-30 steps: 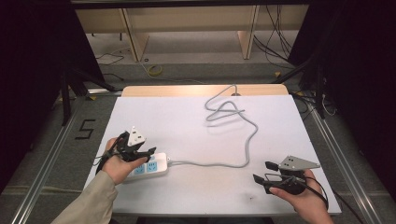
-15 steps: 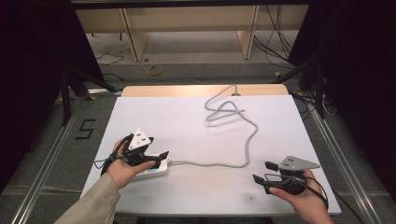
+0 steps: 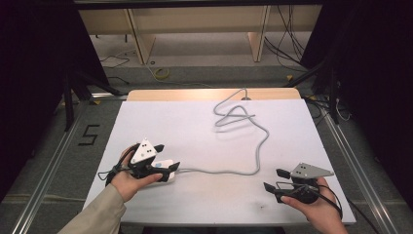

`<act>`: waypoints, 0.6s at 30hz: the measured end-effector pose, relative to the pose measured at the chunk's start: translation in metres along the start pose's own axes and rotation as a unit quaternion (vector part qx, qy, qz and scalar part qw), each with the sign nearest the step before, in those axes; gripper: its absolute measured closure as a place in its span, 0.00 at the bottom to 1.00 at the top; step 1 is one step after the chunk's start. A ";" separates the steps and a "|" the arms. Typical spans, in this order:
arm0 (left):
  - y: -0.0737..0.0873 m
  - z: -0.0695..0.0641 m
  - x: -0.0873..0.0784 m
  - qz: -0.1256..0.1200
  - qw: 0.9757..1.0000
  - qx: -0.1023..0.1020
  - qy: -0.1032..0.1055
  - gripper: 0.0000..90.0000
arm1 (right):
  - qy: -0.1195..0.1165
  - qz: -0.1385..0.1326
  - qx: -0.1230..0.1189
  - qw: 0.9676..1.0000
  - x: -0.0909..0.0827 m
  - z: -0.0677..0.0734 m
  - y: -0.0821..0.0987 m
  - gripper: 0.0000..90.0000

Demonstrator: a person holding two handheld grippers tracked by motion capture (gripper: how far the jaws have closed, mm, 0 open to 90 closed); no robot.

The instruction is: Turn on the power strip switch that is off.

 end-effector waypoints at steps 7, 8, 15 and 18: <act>0.004 -0.015 -0.003 -0.007 1.000 0.022 0.021 0.21 | -0.004 -0.001 -0.002 1.000 0.000 0.001 0.000 0.34; 0.005 -0.017 -0.004 -0.006 0.999 0.023 0.023 0.21 | -0.005 -0.001 -0.002 1.000 0.000 0.002 0.000 0.34; 0.015 -0.024 -0.007 0.003 0.999 0.036 0.028 0.21 | -0.007 -0.001 -0.003 1.000 0.001 0.003 0.000 0.34; 0.020 -0.025 -0.008 0.009 0.999 0.039 0.027 0.21 | -0.008 -0.001 -0.003 1.000 0.001 0.003 0.000 0.34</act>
Point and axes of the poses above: each handheld gripper's, and its own axes: x roughly forward along the jaws, y roughly out of its underside, z roughly to its left, the point moved 10 cm from there along x, roughly forward along the jaws, and after that the axes turned 10 degrees about x, right-handed, at the moved point
